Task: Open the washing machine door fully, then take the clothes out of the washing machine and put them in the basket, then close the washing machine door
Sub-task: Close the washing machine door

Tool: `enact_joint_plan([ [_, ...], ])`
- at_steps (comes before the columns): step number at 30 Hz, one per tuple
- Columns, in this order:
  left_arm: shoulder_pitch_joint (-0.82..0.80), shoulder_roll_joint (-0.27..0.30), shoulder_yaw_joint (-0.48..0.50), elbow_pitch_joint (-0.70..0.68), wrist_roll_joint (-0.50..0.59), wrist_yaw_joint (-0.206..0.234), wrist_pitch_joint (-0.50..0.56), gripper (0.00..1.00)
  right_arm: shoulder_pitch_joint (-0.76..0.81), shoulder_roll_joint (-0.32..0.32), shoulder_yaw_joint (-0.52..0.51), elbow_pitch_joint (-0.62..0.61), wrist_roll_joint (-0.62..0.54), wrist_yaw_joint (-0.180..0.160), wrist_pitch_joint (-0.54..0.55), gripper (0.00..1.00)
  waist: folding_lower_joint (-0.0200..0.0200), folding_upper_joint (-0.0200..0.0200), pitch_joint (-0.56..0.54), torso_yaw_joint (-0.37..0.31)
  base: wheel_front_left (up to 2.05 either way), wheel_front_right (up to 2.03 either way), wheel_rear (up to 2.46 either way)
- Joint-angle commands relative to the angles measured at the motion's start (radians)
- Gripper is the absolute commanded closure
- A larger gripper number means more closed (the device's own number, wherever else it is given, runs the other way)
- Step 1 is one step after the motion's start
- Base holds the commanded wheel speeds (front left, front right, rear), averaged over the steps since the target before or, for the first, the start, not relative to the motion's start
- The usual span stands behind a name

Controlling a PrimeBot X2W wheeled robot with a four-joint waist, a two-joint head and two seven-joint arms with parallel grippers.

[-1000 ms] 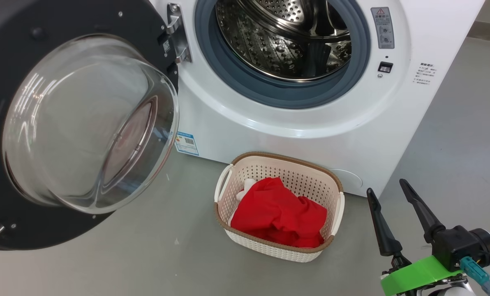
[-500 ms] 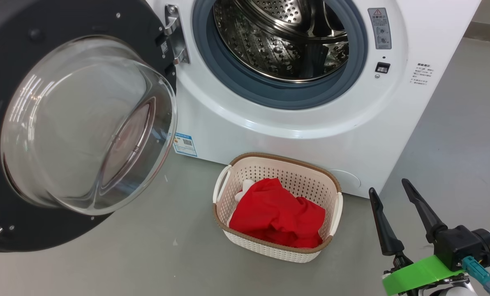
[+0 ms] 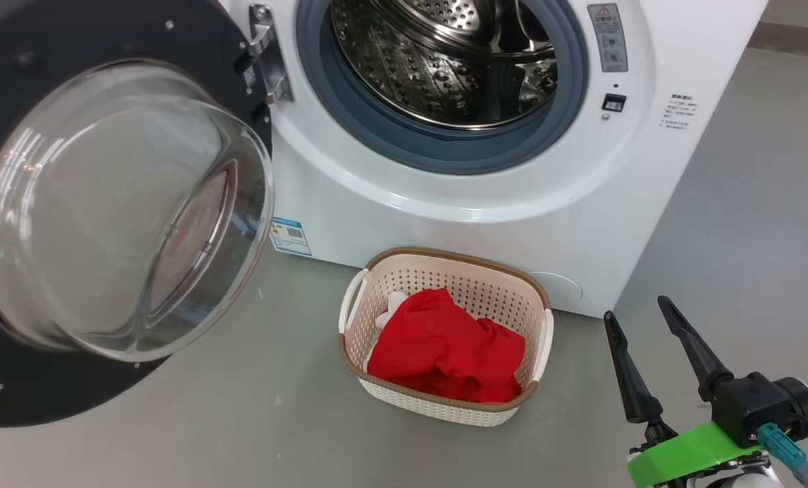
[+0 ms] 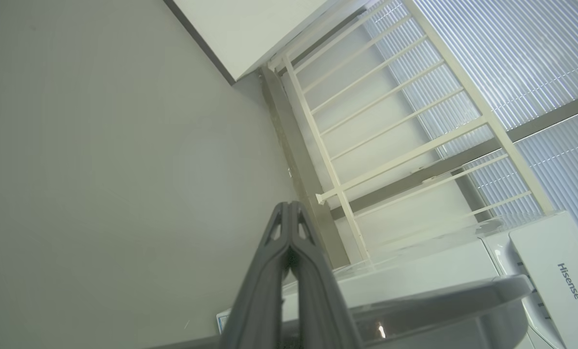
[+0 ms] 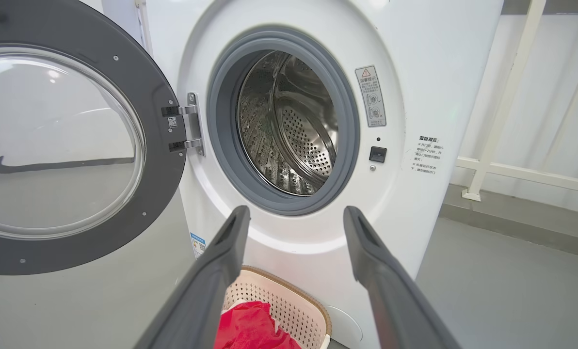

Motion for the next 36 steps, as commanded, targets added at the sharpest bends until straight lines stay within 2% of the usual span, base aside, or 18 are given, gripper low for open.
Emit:
enact_joint_plan([
  [1, -0.024, 0.076, 0.002, -0.007, -0.008, -0.003, 0.044, 1.0, -0.021, -0.008, 0.022, -0.024, 0.003, 0.005, -0.003, 0.0, 0.0, 0.0, 0.007, -0.008, 0.0, 0.0, 0.0],
  [6, -0.019, 0.11, -0.03, 0.022, -0.014, -0.015, 0.152, 1.0, -0.022, -0.008, 0.02, -0.026, 0.0, 0.005, -0.003, 0.0, 0.0, 0.0, 0.017, -0.019, 0.0, 0.0, 0.0],
  [10, -0.015, 0.114, -0.04, 0.02, -0.027, -0.025, 0.203, 1.0, -0.023, -0.008, 0.016, -0.029, -0.003, 0.005, -0.002, 0.0, 0.0, 0.0, 0.025, -0.021, 0.0, 0.0, 0.0],
  [36, 0.074, 0.051, -0.08, -0.121, -0.09, -0.035, 0.396, 1.0, -0.032, -0.008, 0.011, -0.023, 0.006, 0.005, -0.006, 0.0, 0.0, 0.0, 0.029, 0.016, 0.0, 0.0, 0.0],
])
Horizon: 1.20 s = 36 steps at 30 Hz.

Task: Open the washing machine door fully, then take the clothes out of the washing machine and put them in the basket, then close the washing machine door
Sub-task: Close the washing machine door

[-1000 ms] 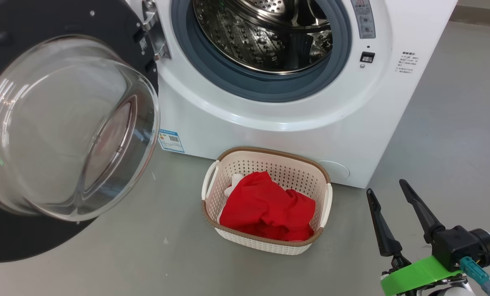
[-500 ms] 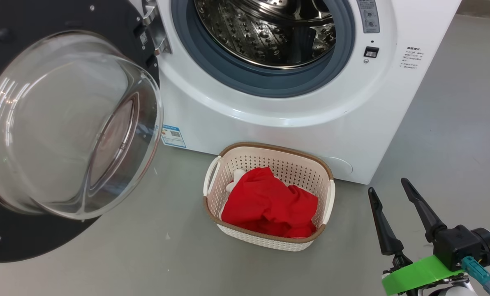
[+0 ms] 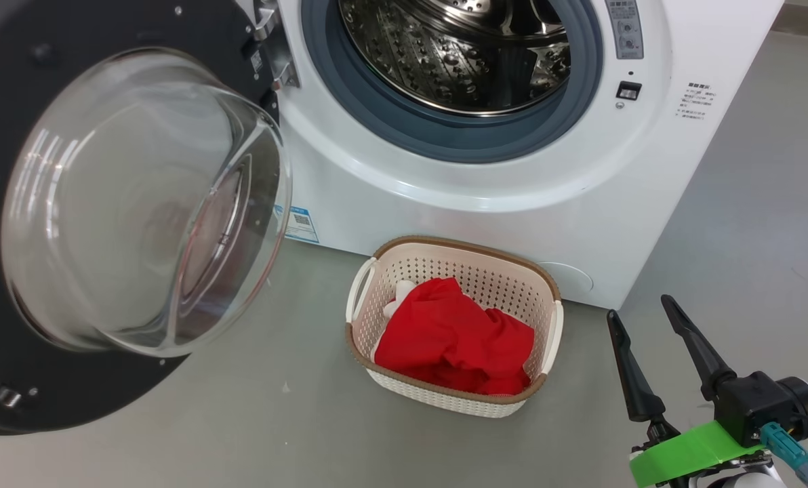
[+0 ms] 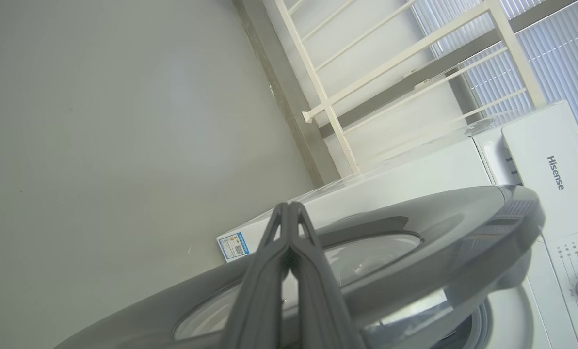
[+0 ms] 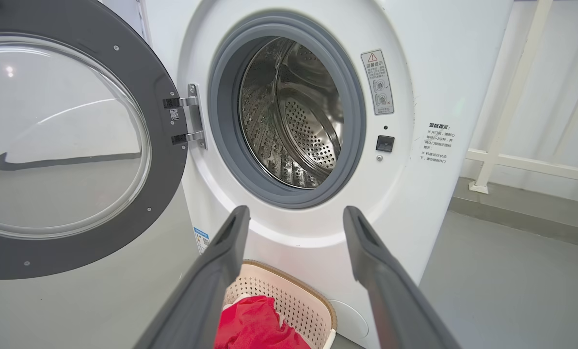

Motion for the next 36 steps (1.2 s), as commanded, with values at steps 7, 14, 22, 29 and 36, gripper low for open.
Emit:
enact_joint_plan([
  [7, 0.056, -0.015, -0.024, -0.092, -0.027, -0.015, 0.066, 1.0, -0.024, -0.008, 0.016, -0.015, 0.014, 0.005, -0.009, 0.0, 0.0, 0.0, -0.015, 0.021, 0.0, 0.0, 0.0],
  [14, 0.082, -0.068, -0.048, -0.17, -0.039, -0.014, 0.09, 1.0, -0.02, -0.008, 0.015, -0.015, 0.015, 0.005, -0.011, 0.0, 0.0, 0.0, -0.019, 0.042, 0.0, 0.0, 0.0],
  [22, 0.113, -0.143, -0.058, -0.269, -0.089, -0.017, 0.129, 1.0, -0.016, -0.008, 0.014, -0.013, 0.015, 0.005, -0.012, 0.0, 0.0, 0.0, -0.02, 0.054, 0.0, 0.0, 0.0],
  [29, 0.141, -0.192, -0.082, -0.344, -0.091, -0.019, 0.13, 1.0, -0.016, -0.008, 0.016, -0.01, 0.018, 0.005, -0.013, 0.0, 0.0, 0.0, -0.023, 0.052, 0.0, 0.0, 0.0],
  [36, 0.158, -0.24, -0.108, -0.405, -0.091, -0.005, 0.131, 1.0, -0.023, -0.008, 0.014, -0.002, 0.023, 0.005, -0.014, 0.0, 0.0, 0.0, -0.023, 0.045, 0.0, 0.0, 0.0],
])
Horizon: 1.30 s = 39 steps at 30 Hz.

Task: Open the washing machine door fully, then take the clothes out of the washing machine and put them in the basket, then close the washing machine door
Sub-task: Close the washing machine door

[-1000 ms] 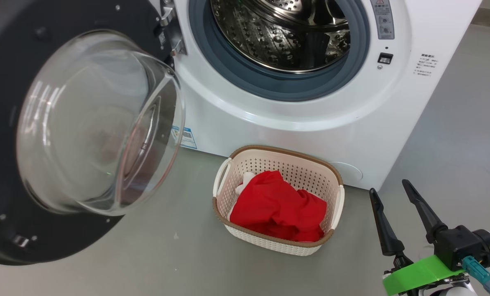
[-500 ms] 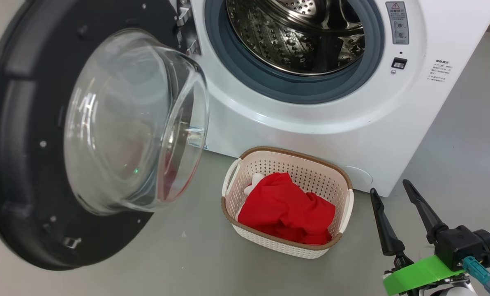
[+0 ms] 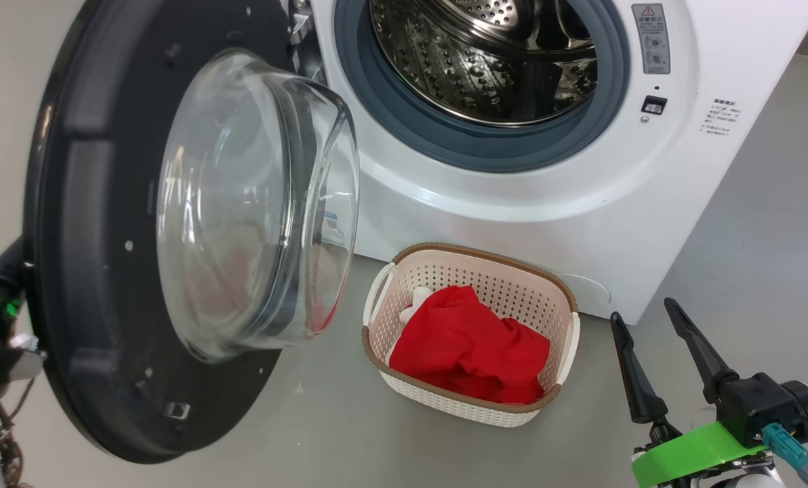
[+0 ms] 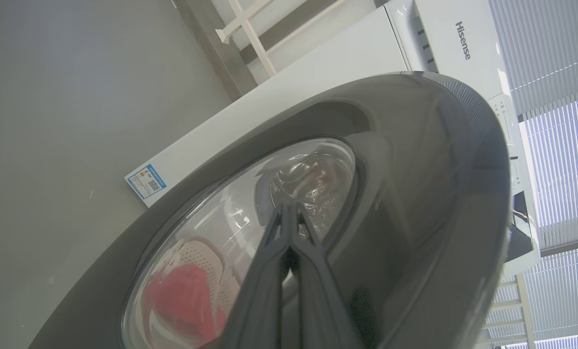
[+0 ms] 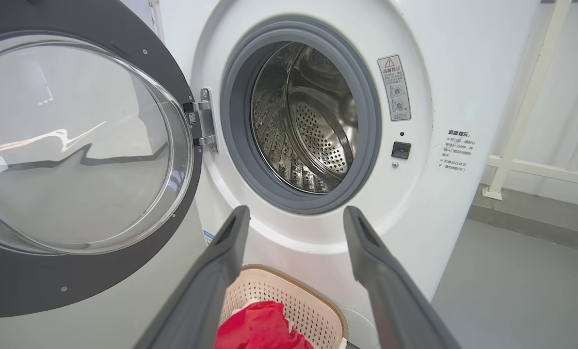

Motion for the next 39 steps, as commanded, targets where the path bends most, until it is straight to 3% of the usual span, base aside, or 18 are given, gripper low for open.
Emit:
enact_joint_plan([
  [1, 0.006, 0.016, 0.004, -0.044, -0.013, 0.003, 0.012, 1.0, -0.025, -0.008, 0.022, -0.02, 0.015, 0.005, -0.008, 0.0, 0.0, 0.0, 0.0, -0.004, 0.0, 0.0, 0.0],
  [15, 0.034, -0.059, -0.054, -0.134, -0.05, 0.011, 0.016, 1.0, -0.028, -0.008, 0.02, -0.009, 0.02, 0.005, -0.009, 0.0, 0.0, 0.0, 0.004, -0.049, 0.0, 0.0, 0.0],
  [24, 0.066, -0.077, -0.107, -0.217, -0.075, 0.01, 0.006, 1.0, -0.027, -0.008, 0.013, -0.008, 0.017, 0.005, -0.009, 0.0, 0.0, 0.0, 0.003, -0.078, 0.0, 0.0, 0.0],
  [39, 0.105, -0.085, -0.212, -0.321, -0.166, 0.057, -0.028, 1.0, -0.036, -0.008, 0.017, -0.009, 0.022, 0.005, -0.009, 0.0, 0.0, 0.0, 0.019, -0.108, 0.0, 0.0, 0.0],
])
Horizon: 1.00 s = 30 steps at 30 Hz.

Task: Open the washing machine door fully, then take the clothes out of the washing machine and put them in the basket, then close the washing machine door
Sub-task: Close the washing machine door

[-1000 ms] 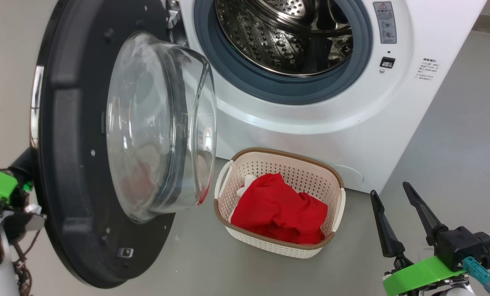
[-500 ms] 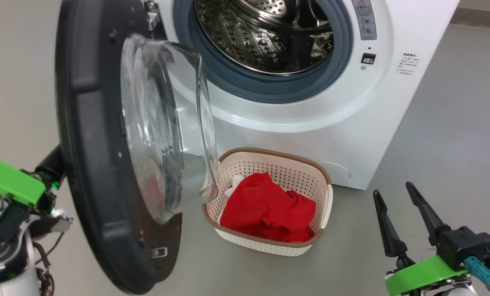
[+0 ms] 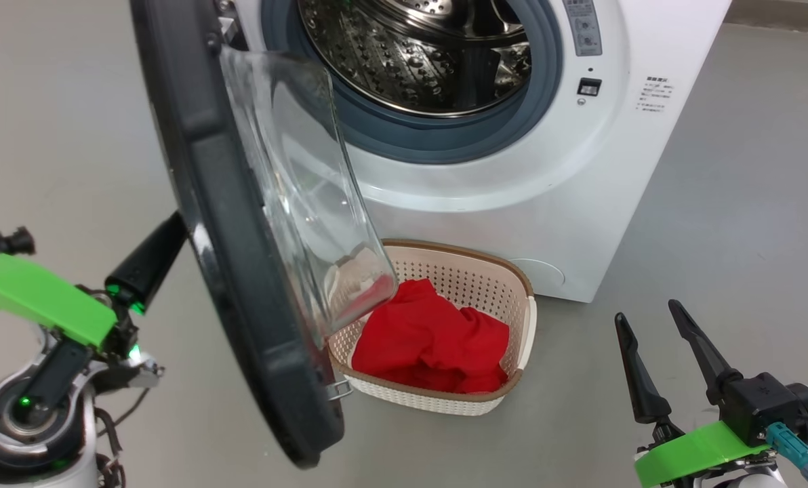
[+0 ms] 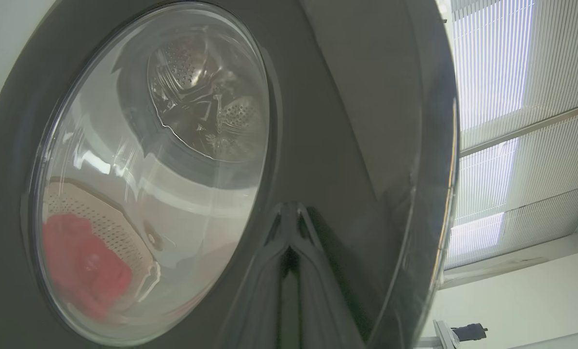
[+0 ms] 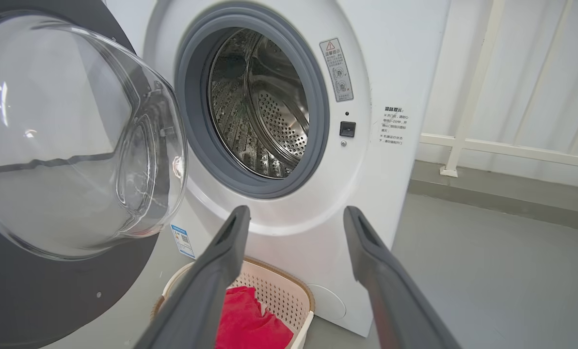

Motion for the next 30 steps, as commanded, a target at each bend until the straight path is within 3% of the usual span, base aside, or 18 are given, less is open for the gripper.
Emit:
enact_joint_plan([
  [1, -0.002, 0.012, 0.006, -0.041, -0.015, 0.003, 0.0, 1.0, -0.036, -0.008, 0.027, -0.023, 0.012, 0.005, -0.009, 0.0, 0.0, 0.0, 0.003, -0.006, 0.0, 0.0, 0.0],
  [13, -0.007, 0.012, -0.08, -0.032, -0.108, 0.014, -0.078, 1.0, -0.049, -0.008, 0.026, -0.024, 0.022, 0.005, -0.009, 0.0, 0.0, 0.0, 0.028, -0.064, 0.0, 0.0, 0.0],
  [30, -0.052, 0.012, -0.165, 0.043, -0.243, -0.006, -0.188, 1.0, -0.068, -0.008, 0.022, -0.023, 0.033, 0.005, -0.009, 0.0, 0.0, 0.0, 0.049, -0.146, 0.0, 0.0, 0.0],
])
